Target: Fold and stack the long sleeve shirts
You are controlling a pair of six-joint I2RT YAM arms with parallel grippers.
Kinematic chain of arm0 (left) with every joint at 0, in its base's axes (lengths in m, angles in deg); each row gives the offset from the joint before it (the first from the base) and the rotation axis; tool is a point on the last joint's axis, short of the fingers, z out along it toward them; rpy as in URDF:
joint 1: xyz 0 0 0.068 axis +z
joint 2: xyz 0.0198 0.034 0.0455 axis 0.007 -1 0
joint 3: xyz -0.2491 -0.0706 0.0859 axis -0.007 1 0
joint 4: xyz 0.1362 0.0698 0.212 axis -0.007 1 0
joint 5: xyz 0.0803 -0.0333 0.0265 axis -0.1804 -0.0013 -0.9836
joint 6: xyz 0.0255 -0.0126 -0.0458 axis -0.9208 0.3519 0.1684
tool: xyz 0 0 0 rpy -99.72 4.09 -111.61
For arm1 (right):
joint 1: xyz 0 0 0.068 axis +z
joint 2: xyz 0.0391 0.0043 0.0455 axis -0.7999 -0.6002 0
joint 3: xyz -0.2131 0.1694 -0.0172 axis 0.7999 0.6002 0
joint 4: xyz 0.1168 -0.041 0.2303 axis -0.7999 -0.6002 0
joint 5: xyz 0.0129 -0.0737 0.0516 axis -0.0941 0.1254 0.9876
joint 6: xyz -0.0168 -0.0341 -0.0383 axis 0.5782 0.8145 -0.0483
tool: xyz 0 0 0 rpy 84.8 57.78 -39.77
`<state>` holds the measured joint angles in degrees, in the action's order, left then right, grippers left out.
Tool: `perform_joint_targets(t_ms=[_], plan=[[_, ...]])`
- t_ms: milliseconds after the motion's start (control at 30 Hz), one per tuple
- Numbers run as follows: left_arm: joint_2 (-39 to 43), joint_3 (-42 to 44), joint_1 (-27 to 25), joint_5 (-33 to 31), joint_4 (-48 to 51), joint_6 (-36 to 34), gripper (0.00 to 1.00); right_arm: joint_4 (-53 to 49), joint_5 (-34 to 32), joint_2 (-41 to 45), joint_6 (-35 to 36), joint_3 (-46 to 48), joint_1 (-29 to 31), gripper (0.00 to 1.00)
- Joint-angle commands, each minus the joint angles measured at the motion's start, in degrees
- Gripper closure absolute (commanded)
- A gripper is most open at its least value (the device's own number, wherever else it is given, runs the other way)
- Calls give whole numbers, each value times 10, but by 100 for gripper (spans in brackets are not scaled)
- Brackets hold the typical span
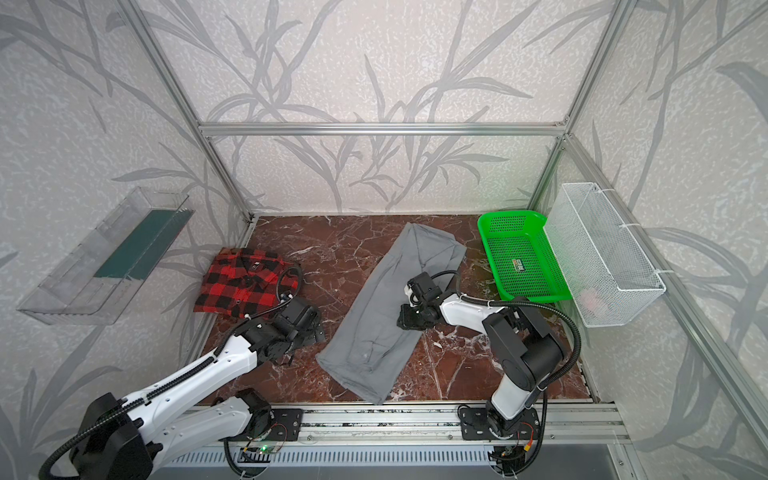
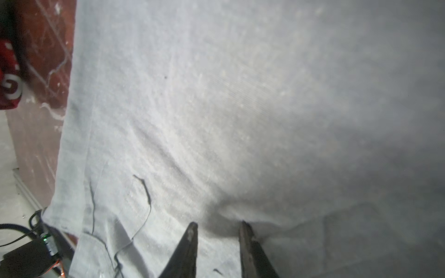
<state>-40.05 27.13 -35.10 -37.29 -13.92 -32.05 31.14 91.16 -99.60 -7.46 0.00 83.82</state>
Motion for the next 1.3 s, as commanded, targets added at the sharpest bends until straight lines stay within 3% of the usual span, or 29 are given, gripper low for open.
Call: perform_joint_targets(t_ms=[0,100,200,400,567,733,933,1033,1267], plan=[[9,22,4,41,-25,18,1,-103,-24,16,79,14,-59,69],[9,40,3,92,-55,36,1,-146,-32,57,108,10,-108,69],[-1,58,-3,140,-100,52,1,-171,-56,131,110,15,-113,62],[-51,62,-64,172,-181,53,1,-197,6,276,71,69,-109,47],[-80,81,-101,205,-248,61,1,-212,41,391,-11,153,-64,44],[-101,107,-127,243,-318,90,2,-212,11,504,-161,232,45,42],[-103,119,-149,259,-329,99,15,-234,-52,530,-288,281,153,41],[-112,122,-166,265,-337,108,26,-242,-66,517,-325,293,181,42],[-123,117,-194,265,-339,116,41,-186,-86,484,-390,311,250,44]])
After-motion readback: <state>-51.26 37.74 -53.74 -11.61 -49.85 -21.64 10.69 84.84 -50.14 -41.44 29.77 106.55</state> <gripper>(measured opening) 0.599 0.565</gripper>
